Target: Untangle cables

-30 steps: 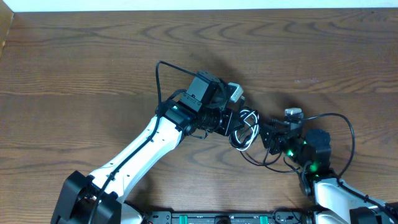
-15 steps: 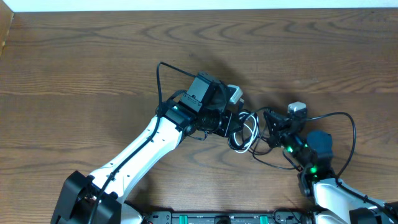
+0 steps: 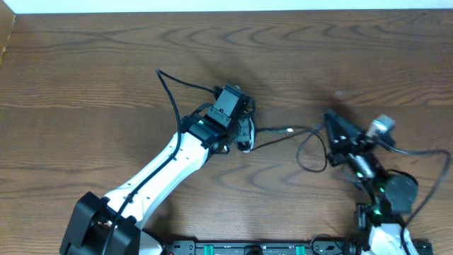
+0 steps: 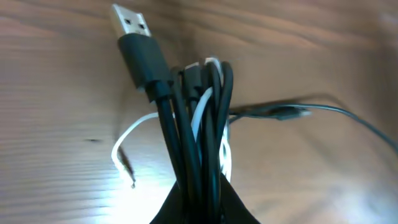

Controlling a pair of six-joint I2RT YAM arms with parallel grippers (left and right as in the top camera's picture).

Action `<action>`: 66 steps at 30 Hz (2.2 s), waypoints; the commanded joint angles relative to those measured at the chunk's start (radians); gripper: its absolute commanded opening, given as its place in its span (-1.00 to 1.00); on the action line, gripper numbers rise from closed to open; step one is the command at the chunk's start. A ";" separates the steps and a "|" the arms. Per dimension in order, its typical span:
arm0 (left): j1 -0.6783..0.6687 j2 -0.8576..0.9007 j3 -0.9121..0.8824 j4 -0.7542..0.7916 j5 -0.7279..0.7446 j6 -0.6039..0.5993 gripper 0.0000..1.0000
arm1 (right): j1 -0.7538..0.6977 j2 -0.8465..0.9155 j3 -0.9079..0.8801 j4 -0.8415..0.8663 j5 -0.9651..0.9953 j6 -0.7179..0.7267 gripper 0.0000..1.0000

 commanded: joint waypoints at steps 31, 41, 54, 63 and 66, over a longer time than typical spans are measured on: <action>0.029 -0.001 0.010 0.200 0.454 0.252 -0.85 | -0.352 -0.266 0.006 -0.885 -0.021 0.150 0.99; 0.029 -0.064 0.010 0.182 0.505 0.314 -0.85 | -0.336 -0.266 0.006 -0.763 -0.595 -0.009 0.99; 0.085 -0.113 0.010 0.182 0.882 0.345 -0.85 | -0.241 -0.266 0.006 -0.775 -0.655 0.031 0.98; 0.086 -0.113 0.010 0.182 0.992 0.345 -0.84 | -0.148 -0.266 0.006 -0.774 -0.515 0.214 0.96; 0.087 -0.113 0.010 0.182 1.042 0.344 -0.84 | -0.093 -0.266 0.007 -0.775 -0.425 0.237 0.75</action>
